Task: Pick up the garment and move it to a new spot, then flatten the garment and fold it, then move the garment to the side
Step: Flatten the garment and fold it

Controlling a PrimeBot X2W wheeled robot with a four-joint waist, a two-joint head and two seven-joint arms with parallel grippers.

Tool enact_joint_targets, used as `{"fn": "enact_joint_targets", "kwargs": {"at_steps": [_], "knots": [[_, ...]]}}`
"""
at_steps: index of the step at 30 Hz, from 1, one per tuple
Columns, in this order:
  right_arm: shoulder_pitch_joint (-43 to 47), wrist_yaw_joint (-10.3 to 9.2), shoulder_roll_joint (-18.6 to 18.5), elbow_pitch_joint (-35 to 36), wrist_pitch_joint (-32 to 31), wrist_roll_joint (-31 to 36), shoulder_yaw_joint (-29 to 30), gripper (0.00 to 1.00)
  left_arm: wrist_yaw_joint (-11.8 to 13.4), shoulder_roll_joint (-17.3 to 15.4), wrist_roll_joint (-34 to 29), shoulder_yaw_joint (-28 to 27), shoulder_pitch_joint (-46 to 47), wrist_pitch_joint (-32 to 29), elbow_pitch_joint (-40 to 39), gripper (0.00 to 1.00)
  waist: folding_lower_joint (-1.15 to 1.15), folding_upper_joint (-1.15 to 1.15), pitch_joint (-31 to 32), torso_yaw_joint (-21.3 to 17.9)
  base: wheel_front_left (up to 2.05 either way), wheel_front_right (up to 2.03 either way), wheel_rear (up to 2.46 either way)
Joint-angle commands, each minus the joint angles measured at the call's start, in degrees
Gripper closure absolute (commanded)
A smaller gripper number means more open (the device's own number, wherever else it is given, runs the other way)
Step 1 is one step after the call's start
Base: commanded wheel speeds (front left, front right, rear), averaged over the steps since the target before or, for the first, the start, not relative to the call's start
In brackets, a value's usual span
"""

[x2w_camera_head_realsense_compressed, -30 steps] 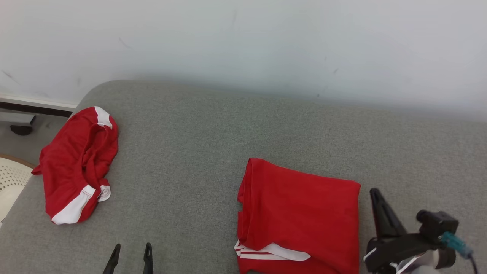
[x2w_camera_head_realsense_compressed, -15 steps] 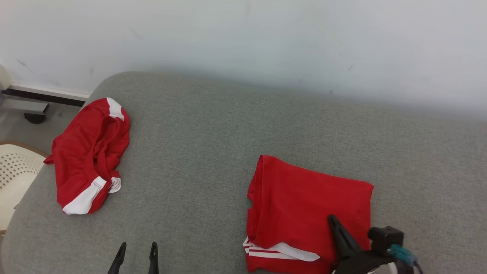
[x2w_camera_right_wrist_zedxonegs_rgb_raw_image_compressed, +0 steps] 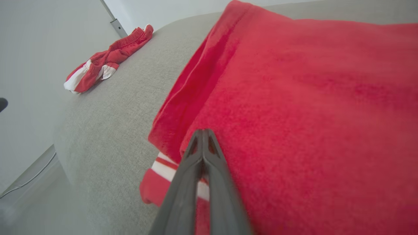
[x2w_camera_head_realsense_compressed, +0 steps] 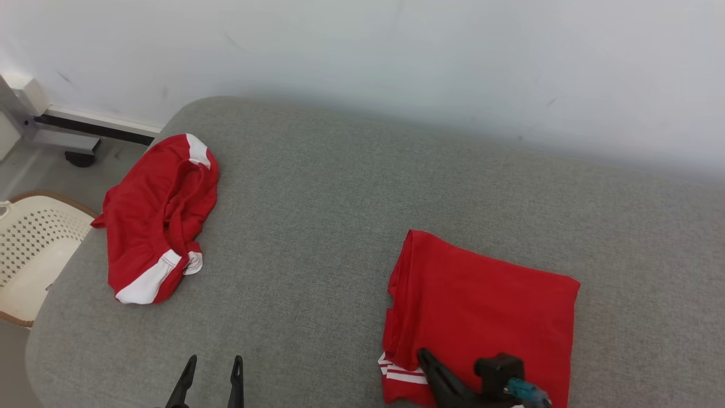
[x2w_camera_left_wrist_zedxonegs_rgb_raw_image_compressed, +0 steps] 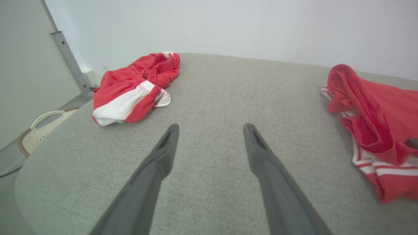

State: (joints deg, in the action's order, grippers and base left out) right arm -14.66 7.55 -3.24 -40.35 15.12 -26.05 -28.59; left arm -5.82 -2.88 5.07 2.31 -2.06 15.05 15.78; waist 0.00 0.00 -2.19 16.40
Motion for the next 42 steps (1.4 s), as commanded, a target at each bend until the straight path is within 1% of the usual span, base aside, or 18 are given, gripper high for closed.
{"fn": "enact_joint_targets", "kwargs": {"at_steps": [1,8,12,15,18,19,23,27,32,36,39,40,41,42], "knots": [[-0.9,-0.09,0.4,-0.8,0.1,-0.8,-1.8,1.00,0.0,0.0,-0.4,0.1,0.8,0.1,0.2,0.00,0.00,0.00,0.0,0.5,0.00,0.00,0.00],[-2.0,-0.09,0.3,0.0,0.1,-6.2,-7.9,1.00,-0.1,0.0,-0.7,-0.1,1.2,0.1,0.3,0.00,0.00,0.00,-0.2,1.4,0.00,0.00,0.00],[-2.4,-0.09,0.3,0.7,0.1,-7.9,-9.1,1.00,-0.1,0.0,-0.6,-0.3,1.0,0.1,0.2,0.00,0.00,0.00,-0.2,1.3,0.00,0.00,0.00],[-2.8,-0.09,0.3,2.7,0.1,-8.2,-8.5,1.00,0.1,0.0,-0.3,-0.8,0.5,0.1,-0.1,0.00,0.00,0.00,-0.1,0.3,0.00,0.00,0.00],[-1.6,-0.09,0.3,5.3,0.1,-6.5,-5.1,1.00,0.2,0.0,-0.3,-1.3,-0.4,0.1,-0.4,0.00,0.00,0.00,0.4,-1.2,0.00,0.00,0.00],[-0.1,-0.09,0.3,7.6,0.1,-4.7,-2.3,1.00,0.2,0.0,-0.4,-1.5,-0.7,0.1,-0.7,0.00,0.00,0.00,0.8,-2.5,0.00,0.00,0.00],[2.6,-0.09,-1.3,13.2,0.1,-1.2,4.7,1.00,0.3,0.0,-0.8,-1.7,-1.5,0.1,-1.5,0.00,0.00,0.00,1.4,-5.2,0.00,0.00,0.00],[5.9,-0.09,-2.4,18.9,0.1,1.1,12.2,1.00,0.6,0.0,-1.2,-2.0,-1.6,0.1,-2.6,0.00,0.00,0.00,1.7,-8.3,0.00,0.00,0.00],[10.0,-0.09,-2.7,24.2,0.1,3.7,20.1,1.00,1.1,0.0,-1.9,-2.9,-3.1,0.1,-4.2,0.00,0.00,0.00,2.1,-12.3,0.00,0.00,0.00],[13.2,-0.09,-2.4,27.4,0.1,5.4,24.3,1.00,1.3,0.0,-2.4,-3.8,-4.1,0.1,-5.6,0.00,0.00,0.00,2.4,-15.5,0.00,0.00,0.00],[15.4,-0.09,-2.2,29.0,0.1,6.5,25.8,1.00,1.7,0.0,-2.5,-4.6,-5.3,0.1,-6.5,0.00,0.00,0.00,2.7,-17.3,0.00,0.00,0.00],[16.2,-0.09,-2.2,29.5,0.1,7.0,26.2,0.73,1.7,0.0,-2.5,-4.7,-5.5,0.1,-6.7,0.00,0.00,0.00,2.8,-17.7,0.00,0.00,0.00],[16.8,-0.09,-2.1,29.9,0.1,7.3,26.6,0.53,1.7,0.0,-2.7,-4.7,-5.5,0.1,-7.1,0.00,0.00,0.00,2.8,-17.9,0.00,0.00,0.00],[17.4,-0.09,-2.0,30.3,0.1,7.5,27.2,0.38,1.7,0.0,-2.9,-4.6,-5.6,0.1,-7.7,0.00,0.00,0.00,2.8,-18.1,0.00,0.00,0.00]]}}
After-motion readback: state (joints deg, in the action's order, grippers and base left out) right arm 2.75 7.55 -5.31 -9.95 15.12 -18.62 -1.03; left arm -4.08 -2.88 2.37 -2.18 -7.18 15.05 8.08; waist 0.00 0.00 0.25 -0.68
